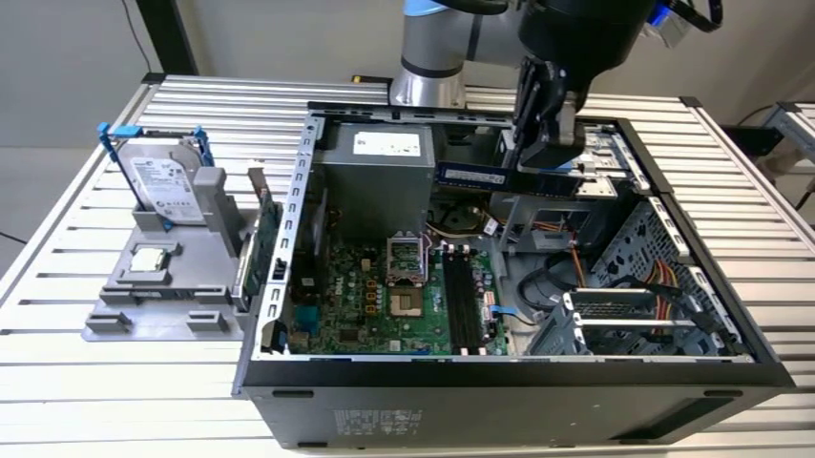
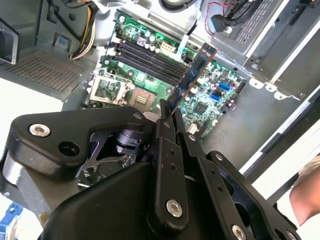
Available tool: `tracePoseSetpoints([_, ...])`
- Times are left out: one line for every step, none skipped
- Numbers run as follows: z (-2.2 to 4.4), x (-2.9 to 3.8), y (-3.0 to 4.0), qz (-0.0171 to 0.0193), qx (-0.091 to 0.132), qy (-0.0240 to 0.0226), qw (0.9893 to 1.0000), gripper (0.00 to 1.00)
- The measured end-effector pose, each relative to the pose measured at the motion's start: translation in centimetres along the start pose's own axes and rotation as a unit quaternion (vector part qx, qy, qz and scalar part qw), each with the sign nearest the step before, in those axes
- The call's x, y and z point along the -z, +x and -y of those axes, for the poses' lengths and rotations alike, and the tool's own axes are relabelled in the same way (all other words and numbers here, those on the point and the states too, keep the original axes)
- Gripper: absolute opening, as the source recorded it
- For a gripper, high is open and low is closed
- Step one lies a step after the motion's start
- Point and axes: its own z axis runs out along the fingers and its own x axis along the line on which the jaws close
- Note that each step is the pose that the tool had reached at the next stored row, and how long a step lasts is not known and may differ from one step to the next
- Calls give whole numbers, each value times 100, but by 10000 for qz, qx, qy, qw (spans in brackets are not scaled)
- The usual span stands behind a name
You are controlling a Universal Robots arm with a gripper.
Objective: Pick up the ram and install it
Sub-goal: 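Insert the ram into the slot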
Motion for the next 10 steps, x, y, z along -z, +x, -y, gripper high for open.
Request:
tracePoseSetpoints([0,-1,0,0,-23,0,10000,0])
tracePoseSetpoints([0,-1,0,-1,-45,-1,10000,0])
tracePoseSetpoints([0,-1,0,-3,-64,-1,10000,0])
tracePoseSetpoints([0,-2,0,-5,-80,-1,10000,0])
tracePoseSetpoints([0,-2,0,-6,-102,-1,9999,0])
tracePoseSetpoints([0,-1,0,-8,-123,-2,9999,0])
tracePoseSetpoints([0,-2,0,-12,-138,-2,9999,0])
tracePoseSetpoints([0,-1,0,-15,-154,-2,9999,0])
tracePoseSetpoints([0,-1,0,-17,-174,-2,9998,0])
tracePoseSetpoints([0,-1,0,-18,-192,-2,9998,0])
